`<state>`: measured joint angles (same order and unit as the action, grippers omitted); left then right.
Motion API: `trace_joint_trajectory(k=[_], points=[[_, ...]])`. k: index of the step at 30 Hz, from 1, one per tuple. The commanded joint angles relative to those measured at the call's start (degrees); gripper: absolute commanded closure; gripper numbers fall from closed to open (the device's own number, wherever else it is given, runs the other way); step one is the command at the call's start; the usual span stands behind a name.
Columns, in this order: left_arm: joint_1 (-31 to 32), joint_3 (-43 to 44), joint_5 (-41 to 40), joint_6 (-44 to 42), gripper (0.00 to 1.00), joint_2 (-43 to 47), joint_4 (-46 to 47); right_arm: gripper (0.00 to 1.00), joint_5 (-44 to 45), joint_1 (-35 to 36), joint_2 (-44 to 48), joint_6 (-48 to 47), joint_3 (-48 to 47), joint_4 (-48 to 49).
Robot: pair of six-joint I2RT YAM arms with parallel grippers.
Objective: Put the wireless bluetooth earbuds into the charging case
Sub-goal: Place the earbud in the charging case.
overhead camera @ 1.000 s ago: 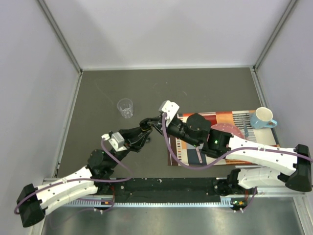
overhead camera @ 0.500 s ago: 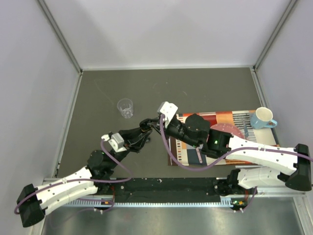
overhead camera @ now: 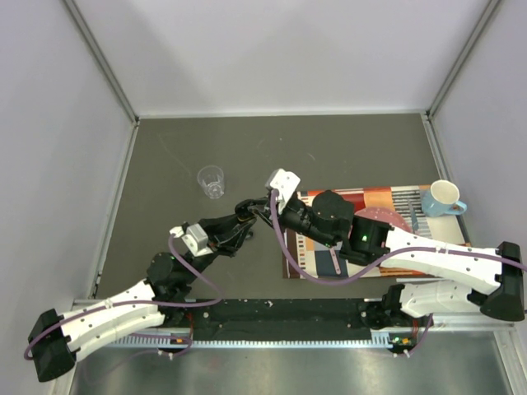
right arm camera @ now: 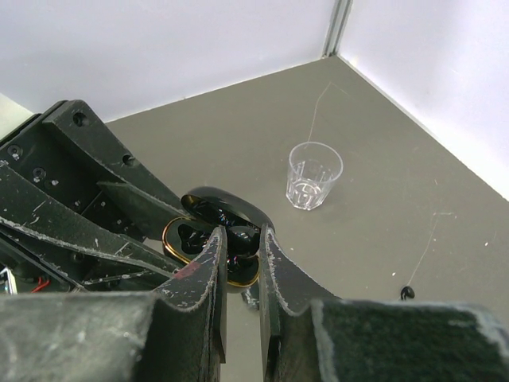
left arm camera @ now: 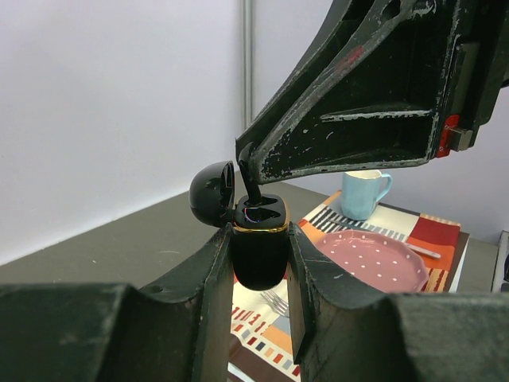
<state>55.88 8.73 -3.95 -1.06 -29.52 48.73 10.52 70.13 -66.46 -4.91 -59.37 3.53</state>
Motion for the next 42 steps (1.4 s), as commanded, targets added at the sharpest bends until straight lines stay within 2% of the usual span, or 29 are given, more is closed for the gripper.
trace_joint_trajectory(k=[1,12,24,29,42], points=[[-0.15,-0.03,-0.28,-0.52,1.0,0.51,7.96,1.0,0.98,0.89,1.06,0.86,-1.71,-0.46],[-0.15,-0.65,1.22,-0.79,1.0,-0.01,9.1,1.0,2.83,0.89,1.68,-0.45,-2.85,2.62],[-0.15,-1.0,1.66,-0.87,1.0,-1.07,8.93,1.0,1.34,0.89,3.26,-0.19,-1.36,7.1],[-0.15,-1.79,2.45,-1.92,1.0,-1.42,10.33,1.0,0.03,0.89,3.53,0.51,-1.36,6.06],[-0.07,-2.58,7.11,-18.18,1.0,-0.63,12.09,1.0,-1.12,0.97,6.16,4.11,1.1,7.37]])
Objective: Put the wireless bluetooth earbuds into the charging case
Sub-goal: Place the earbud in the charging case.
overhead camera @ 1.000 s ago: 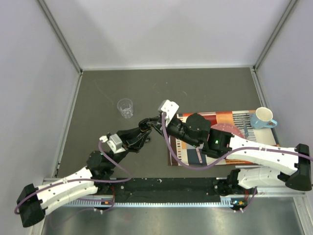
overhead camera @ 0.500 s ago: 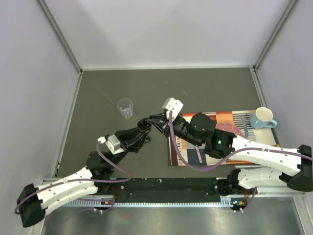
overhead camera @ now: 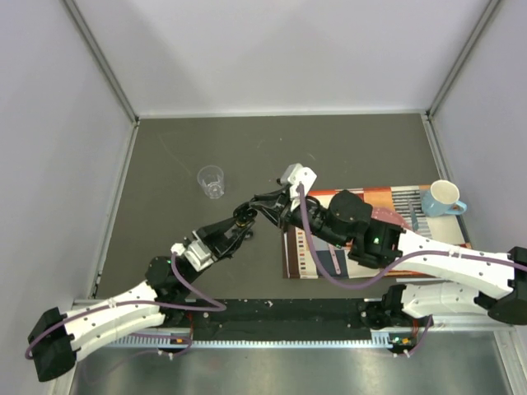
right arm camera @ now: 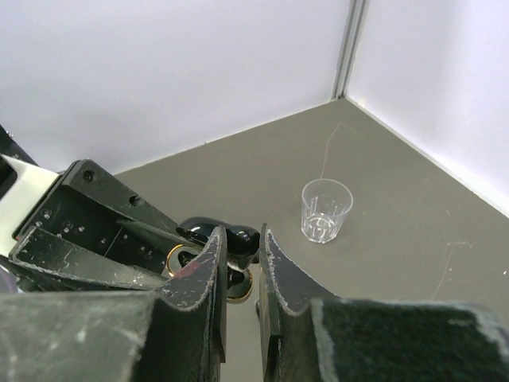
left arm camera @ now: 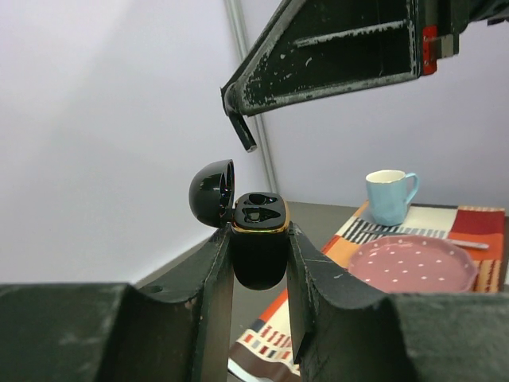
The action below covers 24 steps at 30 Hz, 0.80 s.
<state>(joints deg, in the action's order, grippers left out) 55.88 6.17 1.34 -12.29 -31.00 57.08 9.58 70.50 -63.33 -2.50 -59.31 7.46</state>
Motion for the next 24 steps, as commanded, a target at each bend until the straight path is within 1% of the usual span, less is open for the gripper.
trace_joint_trajectory(k=[1,8,9,11,12,18,24], points=[[0.02,-0.02,1.91,-7.74,1.0,1.21,3.65,1.0,-0.01,0.6,3.56,1.97,1.39,3.35],[-0.07,0.42,1.3,-17.4,1.0,2.61,0.58,1.0,-0.01,0.6,5.67,2.06,3.23,3.52],[-0.07,0.5,0.94,-18.11,1.0,2.79,0.58,1.0,0.08,0.52,5.85,3.63,3.41,3.52],[-0.07,0.77,1.03,-19.77,1.0,3.32,-0.21,1.0,0.43,0.6,6.29,3.82,3.85,3.52],[-0.07,1.38,0.85,-20.22,1.0,3.58,-2.04,1.0,0.52,0.52,6.46,3.82,3.94,3.52],[-0.07,1.82,0.59,-21.37,1.0,4.11,-3.73,1.0,-0.27,0.52,6.2,3.91,3.68,3.61],[0.02,2.35,-0.37,-17.77,1.0,3.93,-3.55,1.0,-2.38,0.52,4.62,3.21,2.97,3.17]])
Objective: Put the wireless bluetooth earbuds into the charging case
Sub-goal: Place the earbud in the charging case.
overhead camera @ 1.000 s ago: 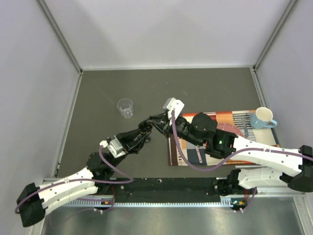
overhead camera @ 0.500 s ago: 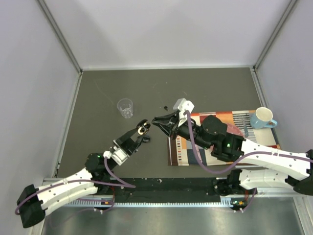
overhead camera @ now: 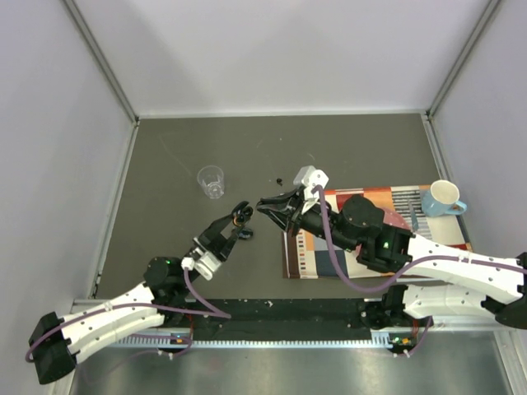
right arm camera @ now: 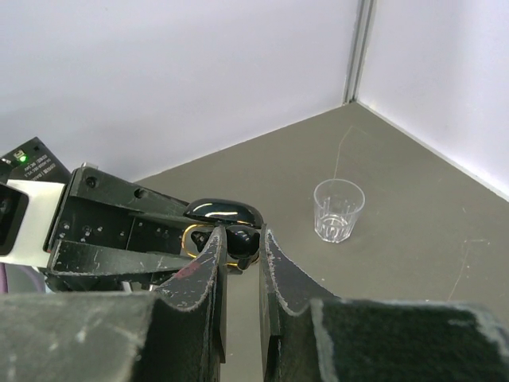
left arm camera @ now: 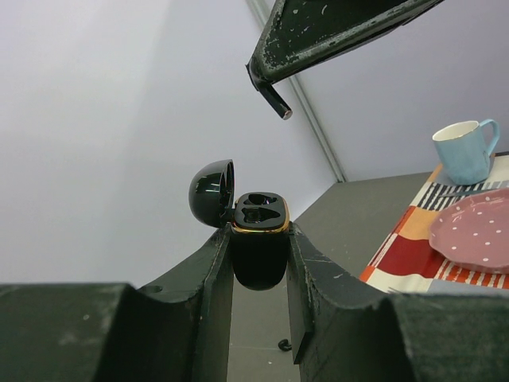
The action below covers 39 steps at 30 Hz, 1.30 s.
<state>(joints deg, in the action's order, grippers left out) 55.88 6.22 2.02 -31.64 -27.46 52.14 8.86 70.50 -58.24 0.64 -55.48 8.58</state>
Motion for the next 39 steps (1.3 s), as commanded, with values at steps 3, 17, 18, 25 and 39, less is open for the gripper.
trace_joint_trajectory(k=[3,17,18,25,39], points=[[-0.07,2.31,-1.49,4.64,1.0,0.31,2.0,1.0,-1.92,0.6,-1.26,-0.38,-1.12,1.7],[-0.07,2.22,-4.48,14.67,1.0,0.39,2.97,1.0,-1.83,0.6,-4.69,-4.07,-3.14,1.7],[-0.07,2.31,-4.48,14.76,1.0,0.31,2.62,1.0,-1.83,0.52,-4.95,-4.25,-3.31,2.31],[-0.07,2.48,-4.31,16.26,1.0,0.04,1.65,1.0,-1.92,0.69,-5.83,-5.65,-4.63,3.55],[-0.07,2.83,-4.04,17.84,1.0,0.48,1.74,1.0,-1.74,0.6,-8.91,-5.75,-5.86,5.49]])
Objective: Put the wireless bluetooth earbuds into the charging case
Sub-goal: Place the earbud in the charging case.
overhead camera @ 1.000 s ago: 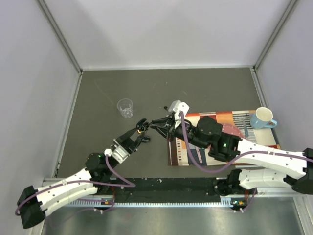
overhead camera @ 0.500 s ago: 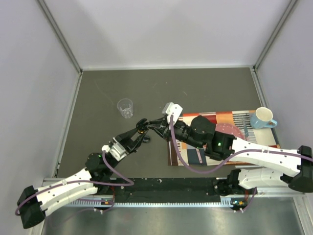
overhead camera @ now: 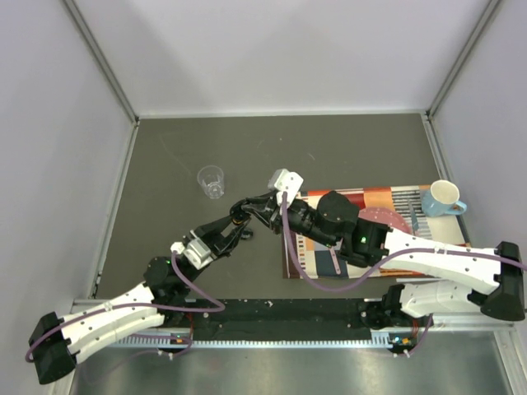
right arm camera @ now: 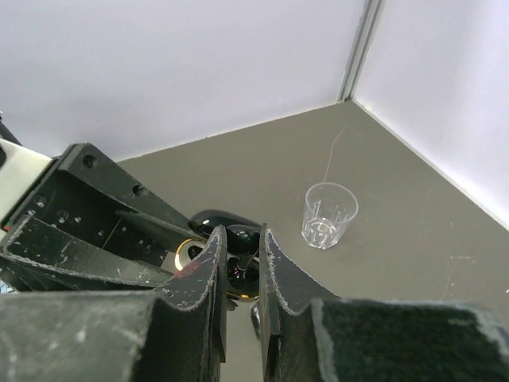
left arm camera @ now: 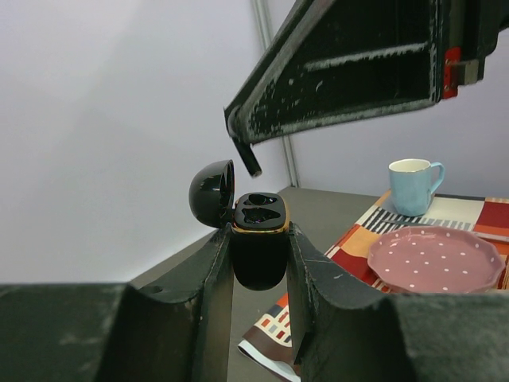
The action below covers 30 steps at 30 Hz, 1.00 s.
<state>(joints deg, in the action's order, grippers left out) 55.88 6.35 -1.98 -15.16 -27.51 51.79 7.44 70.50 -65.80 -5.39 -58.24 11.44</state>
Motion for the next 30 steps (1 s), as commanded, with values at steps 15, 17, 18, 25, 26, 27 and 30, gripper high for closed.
trace_joint_trajectory(k=[15,17,18,25,26,27,30], points=[[-0.07,2.35,-0.83,1.27,1.0,3.07,2.26,1.0,2.67,0.6,-1.7,-2.26,-1.0,1.65],[-0.07,2.18,-0.83,1.36,1.0,3.16,2.61,1.0,2.49,0.6,-1.87,-2.26,-0.91,1.48],[0.02,2.18,-1.01,1.36,1.0,3.07,3.05,1.0,2.05,0.69,-1.88,-2.52,-0.91,1.13],[0.02,1.82,-1.63,1.53,1.0,3.25,4.72,1.0,-0.58,0.6,-1.52,-2.52,-0.12,-1.33],[-0.07,1.74,-1.63,1.62,1.0,3.16,4.9,1.0,-0.76,0.69,-1.52,-2.44,0.05,-1.51],[-0.07,1.65,-1.63,1.62,1.0,2.99,5.16,1.0,-0.94,0.69,-1.52,-2.0,0.05,-1.86],[-0.07,1.39,-1.8,1.97,1.0,2.72,6.56,1.0,-1.29,0.6,-1.44,-1.47,0.14,-2.39]])
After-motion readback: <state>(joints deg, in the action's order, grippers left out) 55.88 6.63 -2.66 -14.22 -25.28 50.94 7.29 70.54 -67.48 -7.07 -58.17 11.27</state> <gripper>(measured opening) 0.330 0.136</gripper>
